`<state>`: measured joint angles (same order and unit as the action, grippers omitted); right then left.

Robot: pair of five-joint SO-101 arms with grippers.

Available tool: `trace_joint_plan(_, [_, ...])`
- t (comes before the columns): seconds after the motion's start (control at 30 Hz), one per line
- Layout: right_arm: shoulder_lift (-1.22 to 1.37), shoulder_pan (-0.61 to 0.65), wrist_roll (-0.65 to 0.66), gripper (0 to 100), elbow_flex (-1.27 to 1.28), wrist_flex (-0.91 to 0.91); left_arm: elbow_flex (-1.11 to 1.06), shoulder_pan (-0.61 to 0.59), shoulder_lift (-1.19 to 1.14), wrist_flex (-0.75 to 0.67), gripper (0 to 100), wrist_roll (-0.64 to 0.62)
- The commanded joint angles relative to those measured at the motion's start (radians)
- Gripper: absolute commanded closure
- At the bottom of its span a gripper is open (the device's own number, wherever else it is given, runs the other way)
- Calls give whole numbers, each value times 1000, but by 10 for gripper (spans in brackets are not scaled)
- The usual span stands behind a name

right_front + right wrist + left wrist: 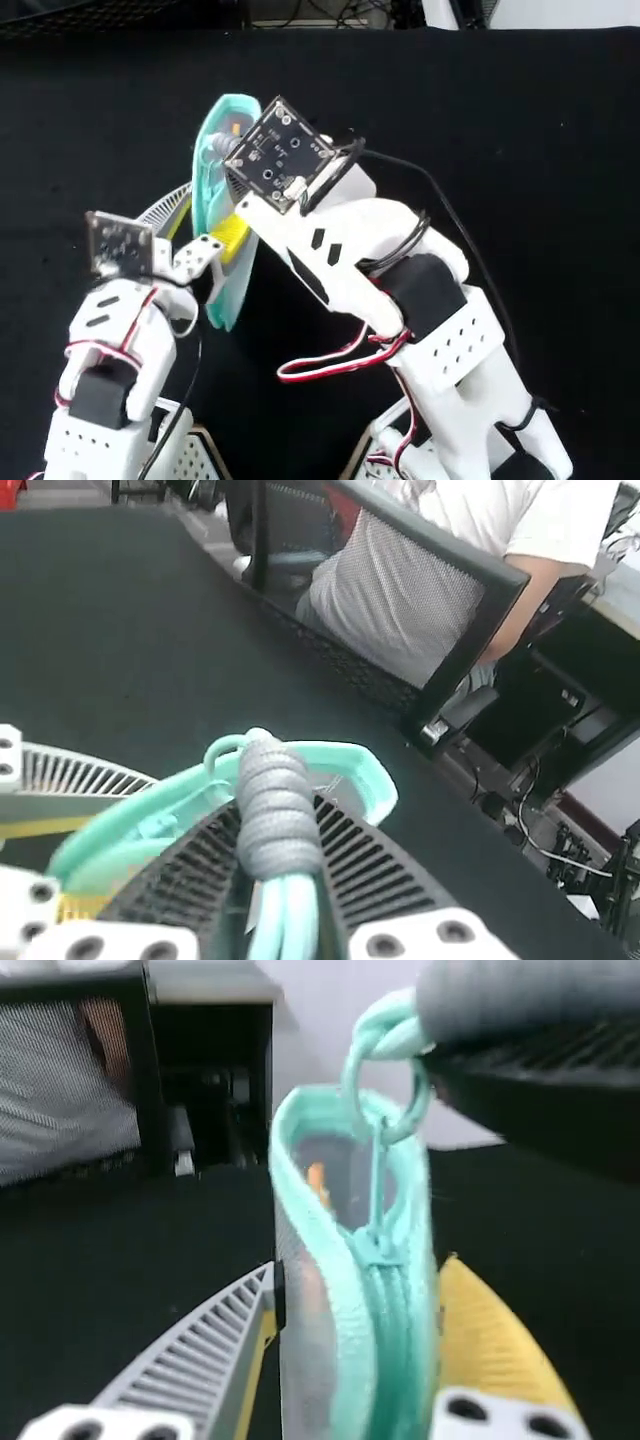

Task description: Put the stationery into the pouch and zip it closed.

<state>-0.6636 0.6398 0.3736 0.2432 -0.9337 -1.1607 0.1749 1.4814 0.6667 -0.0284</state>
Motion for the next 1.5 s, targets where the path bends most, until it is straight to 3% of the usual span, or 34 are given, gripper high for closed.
trace_joint_plan(0.0, [-2, -21, 12, 986, -5, -20, 81, -5, 21, 49, 864, -8])
trace_joint_plan(0.1, [-2, -49, 8, 986, -5, -23, 84, -5, 84, 74, 978, -6])
trace_joint_plan(0.33, [-2, -104, 6, 986, 50, -20, 59, -15, 213, 112, 970, -6])
trace_joint_plan(0.7, [-2, -126, 5, 985, 70, -37, -16, -7, 221, 104, 970, 72])
trace_joint_plan(0.97, [-143, -40, 5, 977, 110, -190, -31, -5, 221, 147, 970, 184])
trace_joint_plan(1.17, [-297, -20, 5, 810, 283, -193, -25, -5, 221, 230, 970, 318])
trace_joint_plan(1.33, [-452, 78, 5, 834, 364, -180, -25, -1, 221, 276, 970, 376])
trace_joint_plan(1.47, [-538, 152, -44, 846, 417, -115, -28, 87, 221, 315, 970, 381])
